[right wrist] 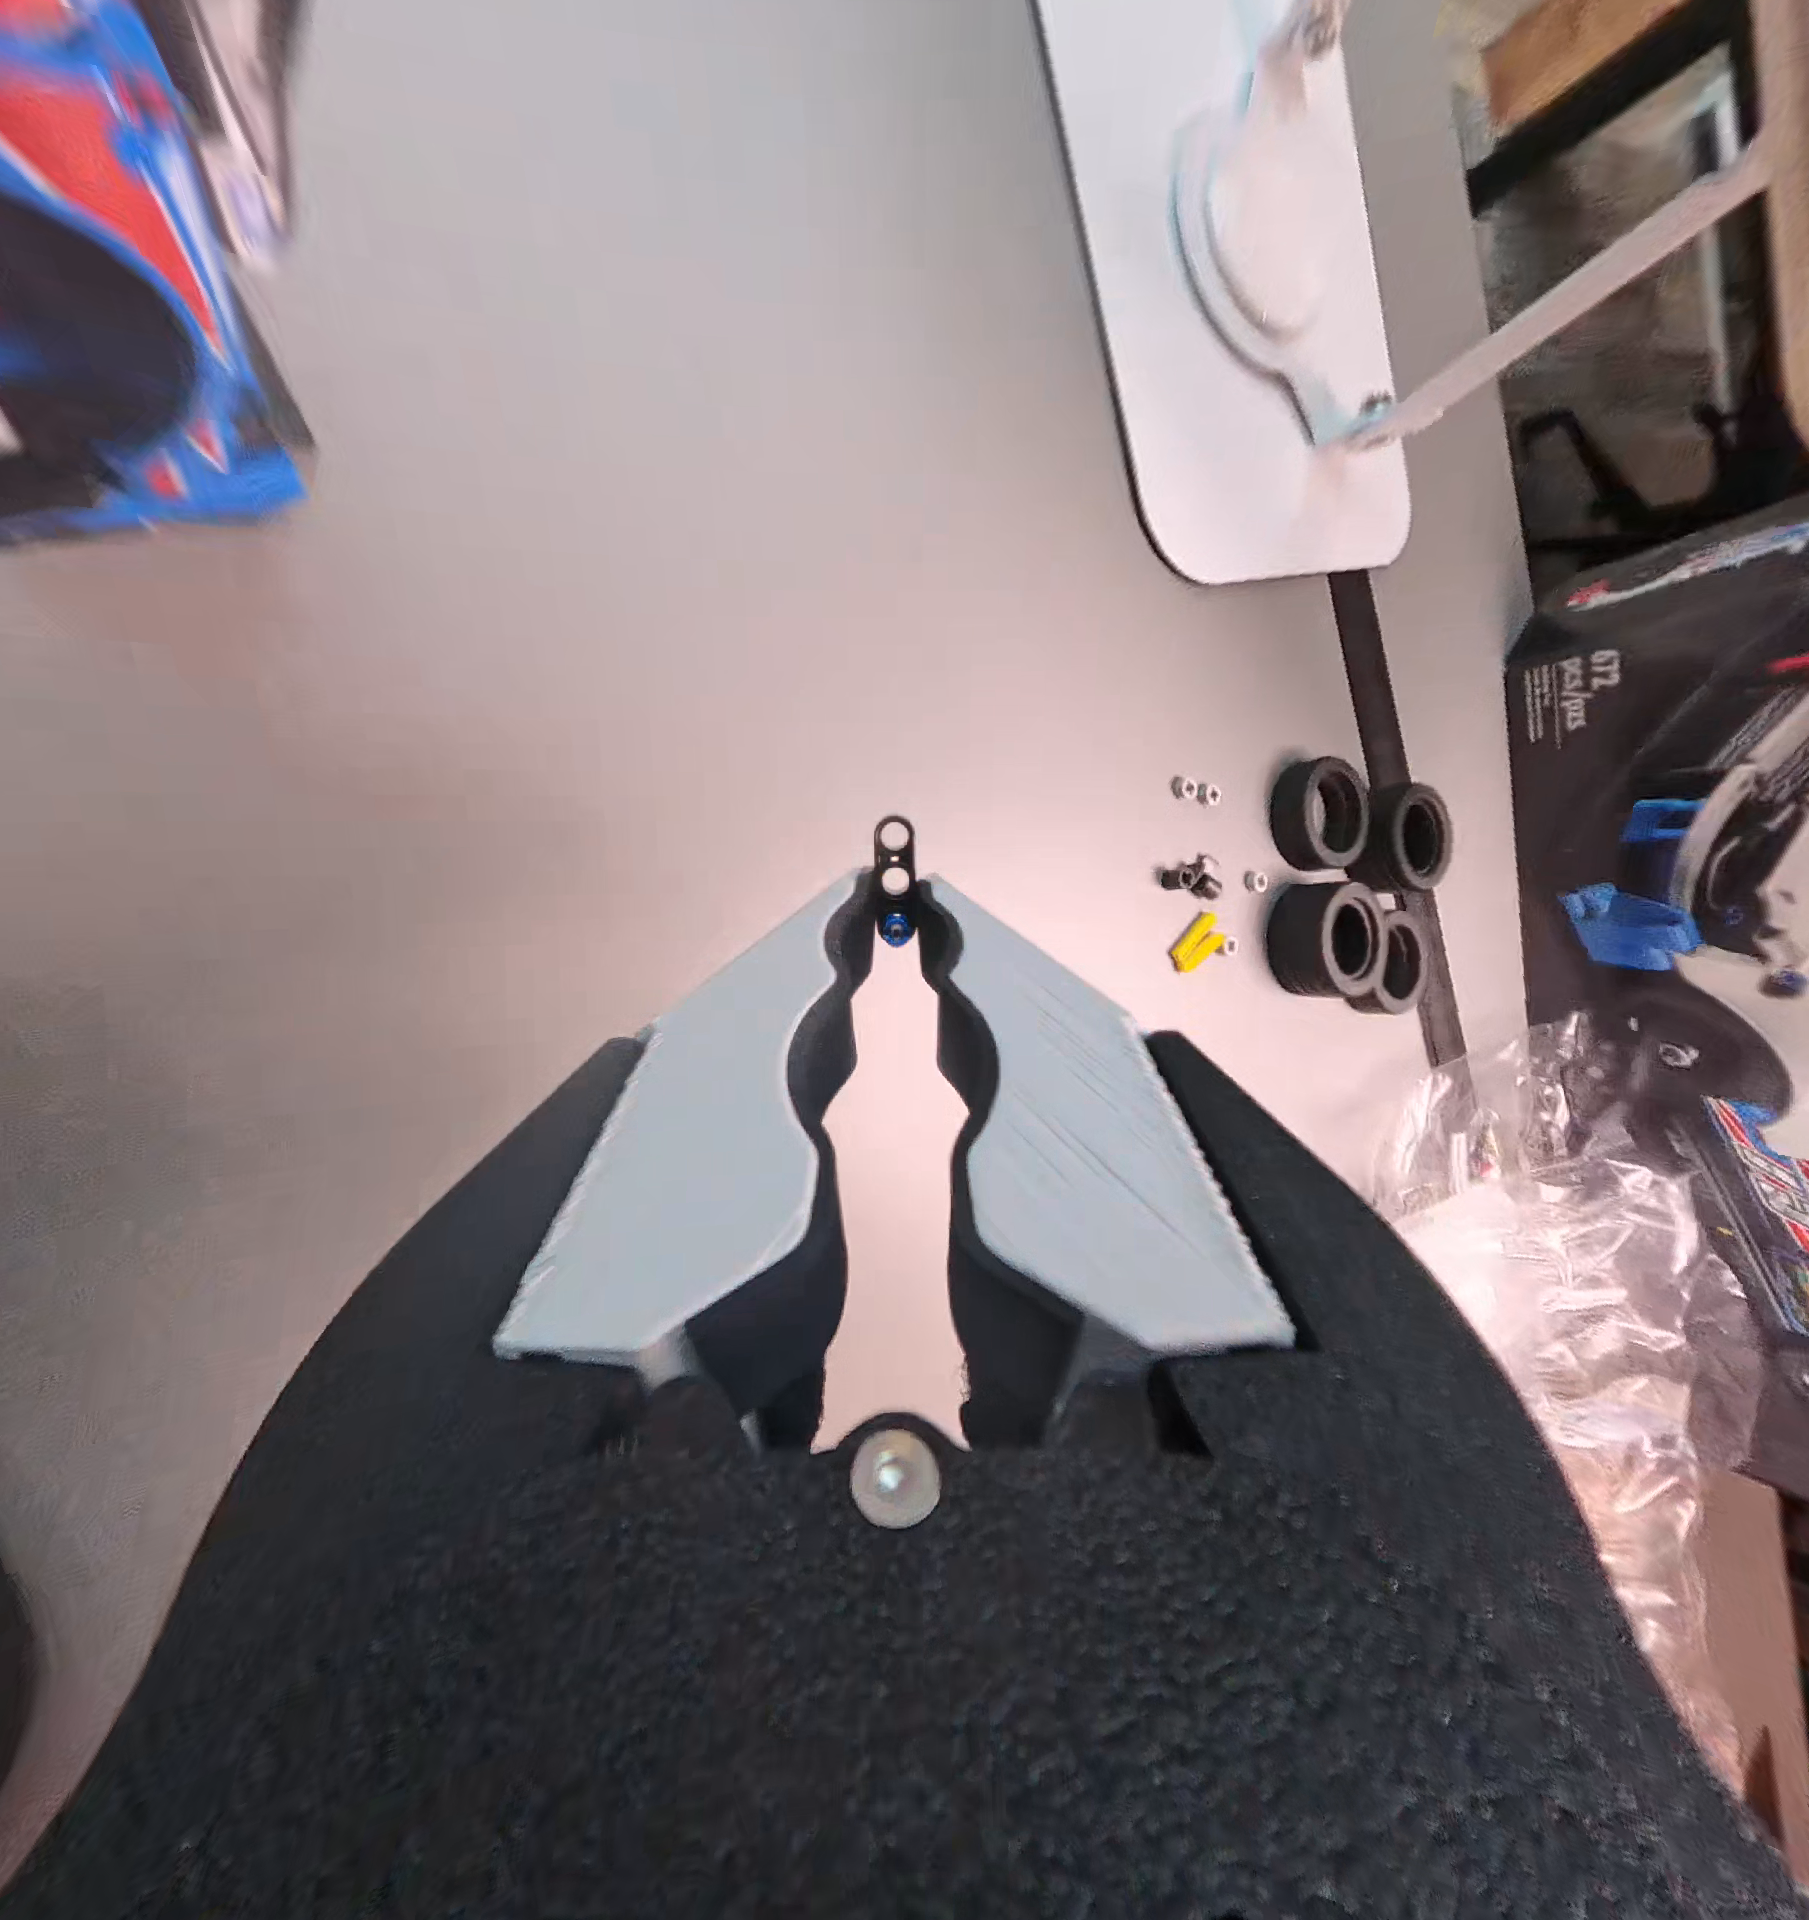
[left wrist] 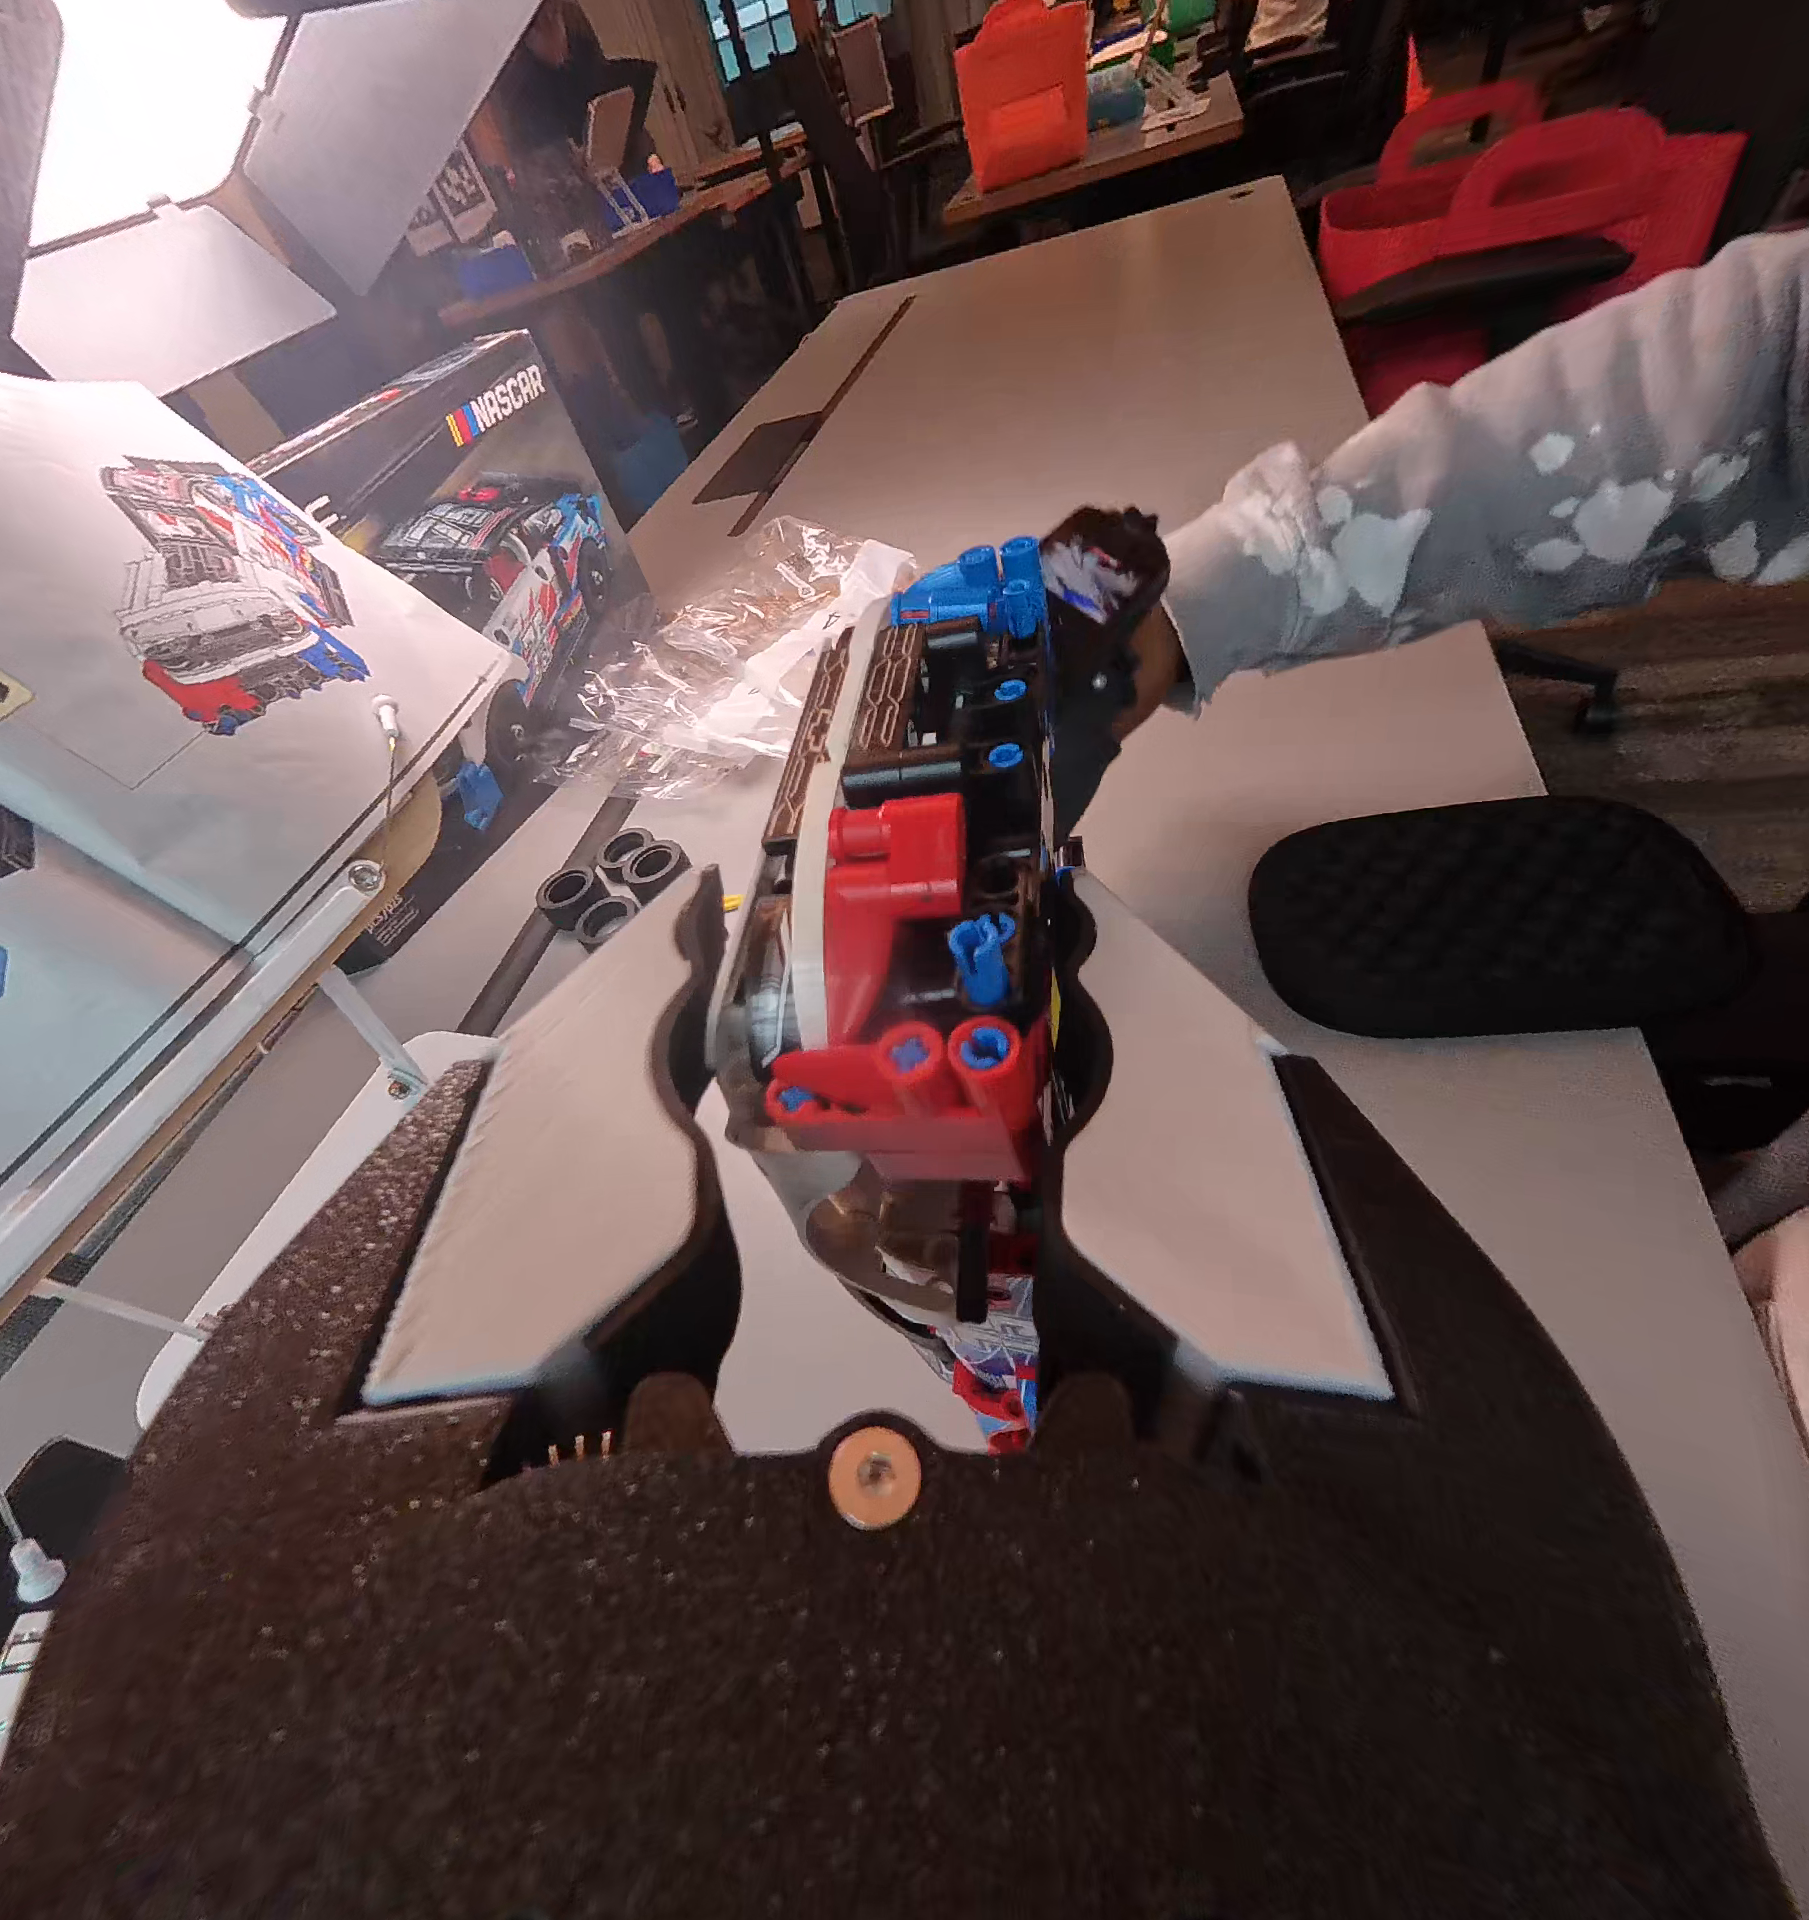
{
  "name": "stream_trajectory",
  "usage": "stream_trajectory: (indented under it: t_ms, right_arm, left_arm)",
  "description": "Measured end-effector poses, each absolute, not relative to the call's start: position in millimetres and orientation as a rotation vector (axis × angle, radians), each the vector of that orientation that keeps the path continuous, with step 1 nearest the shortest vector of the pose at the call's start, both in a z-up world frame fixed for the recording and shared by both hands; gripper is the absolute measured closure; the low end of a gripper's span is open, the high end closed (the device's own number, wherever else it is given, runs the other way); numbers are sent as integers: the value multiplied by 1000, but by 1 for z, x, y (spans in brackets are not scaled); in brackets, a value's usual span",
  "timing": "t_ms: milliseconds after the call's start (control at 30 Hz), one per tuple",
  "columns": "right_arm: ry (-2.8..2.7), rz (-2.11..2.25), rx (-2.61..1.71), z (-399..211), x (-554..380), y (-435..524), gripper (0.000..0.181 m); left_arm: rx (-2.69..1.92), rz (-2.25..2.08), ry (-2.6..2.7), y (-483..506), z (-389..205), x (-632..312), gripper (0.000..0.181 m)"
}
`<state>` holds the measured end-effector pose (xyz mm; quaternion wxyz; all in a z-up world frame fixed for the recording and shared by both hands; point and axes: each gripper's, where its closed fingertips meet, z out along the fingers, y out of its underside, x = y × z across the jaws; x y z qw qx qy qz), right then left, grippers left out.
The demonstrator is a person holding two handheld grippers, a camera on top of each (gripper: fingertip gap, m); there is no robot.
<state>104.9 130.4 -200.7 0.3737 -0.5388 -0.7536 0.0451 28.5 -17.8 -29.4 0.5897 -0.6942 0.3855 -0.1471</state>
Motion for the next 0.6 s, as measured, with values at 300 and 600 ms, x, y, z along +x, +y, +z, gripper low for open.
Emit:
stream_trajectory:
  t_ms: [300, 600]
  right_arm:
    - [-1911, 109, -1380, -251, 106, 132, 162]
    - [-1632, 496, -1210, -92, 94, 80, 157]
  left_arm:
    - [-1574, -359, 825, -13, -29, 19, 121]
    - [-1505, -422, 810, -18, -27, 20, 121]
